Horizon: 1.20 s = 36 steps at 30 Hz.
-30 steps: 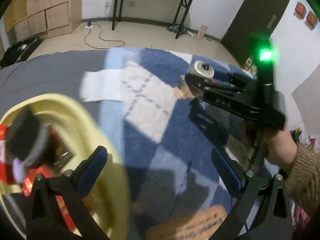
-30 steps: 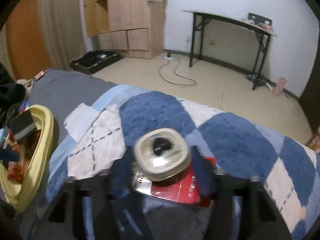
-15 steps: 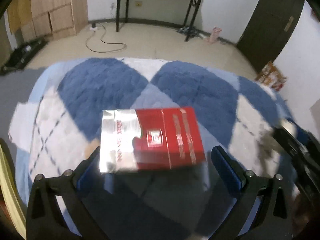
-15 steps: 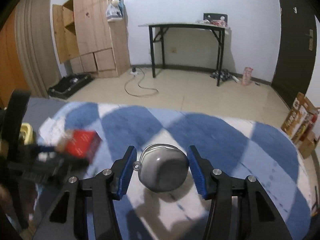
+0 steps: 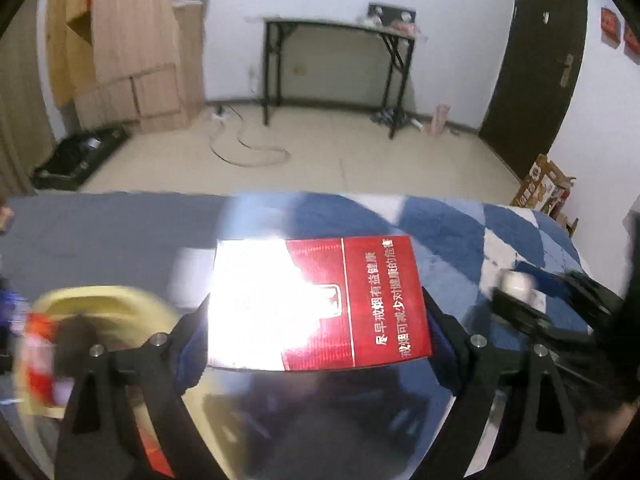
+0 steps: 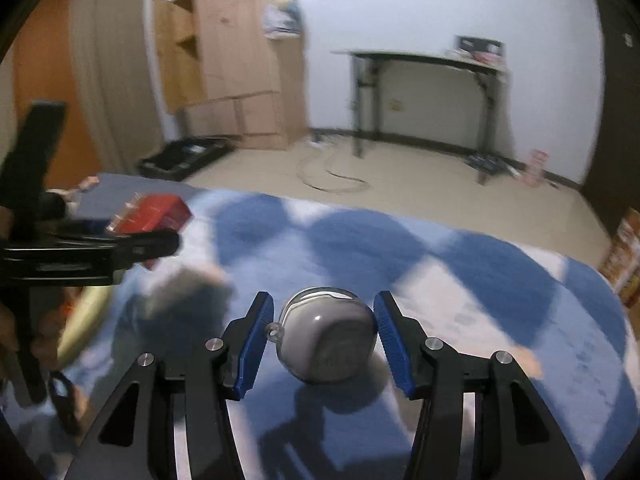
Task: Organize rigid objects
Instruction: 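Carry the silver tin and Hongqi pack into the yellow basin and release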
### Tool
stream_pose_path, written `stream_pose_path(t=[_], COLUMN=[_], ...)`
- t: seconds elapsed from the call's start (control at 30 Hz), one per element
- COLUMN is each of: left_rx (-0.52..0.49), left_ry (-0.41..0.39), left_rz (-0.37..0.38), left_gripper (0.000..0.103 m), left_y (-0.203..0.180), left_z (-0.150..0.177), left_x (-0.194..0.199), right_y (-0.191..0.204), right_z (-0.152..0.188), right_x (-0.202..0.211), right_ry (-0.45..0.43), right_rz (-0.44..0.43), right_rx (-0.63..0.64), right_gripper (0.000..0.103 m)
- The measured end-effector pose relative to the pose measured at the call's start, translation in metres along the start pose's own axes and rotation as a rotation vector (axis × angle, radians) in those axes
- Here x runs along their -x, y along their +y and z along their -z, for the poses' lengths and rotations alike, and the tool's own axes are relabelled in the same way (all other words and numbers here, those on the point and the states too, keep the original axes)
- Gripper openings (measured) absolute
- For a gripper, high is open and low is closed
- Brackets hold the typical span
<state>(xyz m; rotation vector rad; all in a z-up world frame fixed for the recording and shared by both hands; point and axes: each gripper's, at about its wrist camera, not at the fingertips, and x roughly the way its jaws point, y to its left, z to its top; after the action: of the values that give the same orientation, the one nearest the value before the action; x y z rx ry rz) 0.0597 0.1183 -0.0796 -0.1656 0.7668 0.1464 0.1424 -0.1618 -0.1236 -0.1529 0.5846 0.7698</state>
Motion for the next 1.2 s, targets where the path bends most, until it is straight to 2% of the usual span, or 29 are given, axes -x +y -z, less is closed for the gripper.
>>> stream_pose_path(t=[0.07, 0.13, 0.23, 0.3, 0.4, 0.47, 0.6, 0.83, 0.9, 0.93, 0.97, 1.03, 1.1, 1.13, 1.2], left_rx=[0.014, 0.047, 0.126, 0.163, 0.245, 0.237, 0.18, 0.243, 0.271, 0.29, 0.304, 0.334, 0.392, 0.456, 0.502], left_ry=[0.005, 0.059, 0.098, 0.137, 0.198, 0.214, 0.243, 0.269, 0.26, 0.239, 0.215, 0.156, 0.085, 0.061, 0.09], left_rz=[-0.035, -0.06, -0.108, -0.123, -0.099, -0.082, -0.11, -0.116, -0.101, -0.101, -0.114, -0.144, -0.157, -0.135, -0.112], left_gripper=[0.089, 0.089, 0.089, 0.089, 0.089, 0.089, 0.09, 0.091, 0.103, 0.103, 0.103, 0.103, 0.103, 0.103, 0.103], left_y=[0.046, 0.091, 0.151, 0.177, 0.212, 0.213, 0.216, 0.227, 0.227, 0.226, 0.224, 0.218, 0.204, 0.192, 0.161], left_z=[0.005, 0.017, 0.044, 0.062, 0.086, 0.093, 0.096, 0.095, 0.095, 0.096, 0.097, 0.1, 0.109, 0.121, 0.146], left_x=[0.034, 0.051, 0.065, 0.066, 0.061, 0.053, 0.037, 0.017, 0.018, 0.025, 0.033, 0.054, 0.086, 0.106, 0.128], right_y=[0.041, 0.093, 0.167, 0.207, 0.239, 0.245, 0.243, 0.265, 0.265, 0.263, 0.26, 0.25, 0.237, 0.231, 0.22], right_z=[-0.008, -0.015, -0.019, -0.018, -0.017, -0.019, -0.022, -0.027, -0.028, -0.029, -0.031, -0.034, -0.037, -0.035, -0.024], right_x=[-0.009, -0.018, -0.026, -0.041, -0.065, -0.08, -0.104, -0.122, -0.123, -0.122, -0.117, -0.106, -0.08, -0.067, -0.038], right_ry=[0.017, 0.036, 0.069, 0.144, 0.204, 0.219, 0.258, 0.266, 0.275, 0.277, 0.267, 0.234, 0.174, 0.147, 0.113], right_rz=[-0.093, -0.186, -0.317, -0.367, -0.378, -0.359, -0.32, -0.303, -0.302, -0.303, -0.312, -0.33, -0.342, -0.354, -0.38], right_rx=[0.045, 0.122, 0.209, 0.232, 0.234, 0.223, 0.185, 0.211, 0.208, 0.206, 0.201, 0.194, 0.195, 0.204, 0.254], right_gripper=[0.052, 0.052, 0.052, 0.052, 0.052, 0.052, 0.052, 0.053, 0.061, 0.073, 0.081, 0.085, 0.095, 0.103, 0.103])
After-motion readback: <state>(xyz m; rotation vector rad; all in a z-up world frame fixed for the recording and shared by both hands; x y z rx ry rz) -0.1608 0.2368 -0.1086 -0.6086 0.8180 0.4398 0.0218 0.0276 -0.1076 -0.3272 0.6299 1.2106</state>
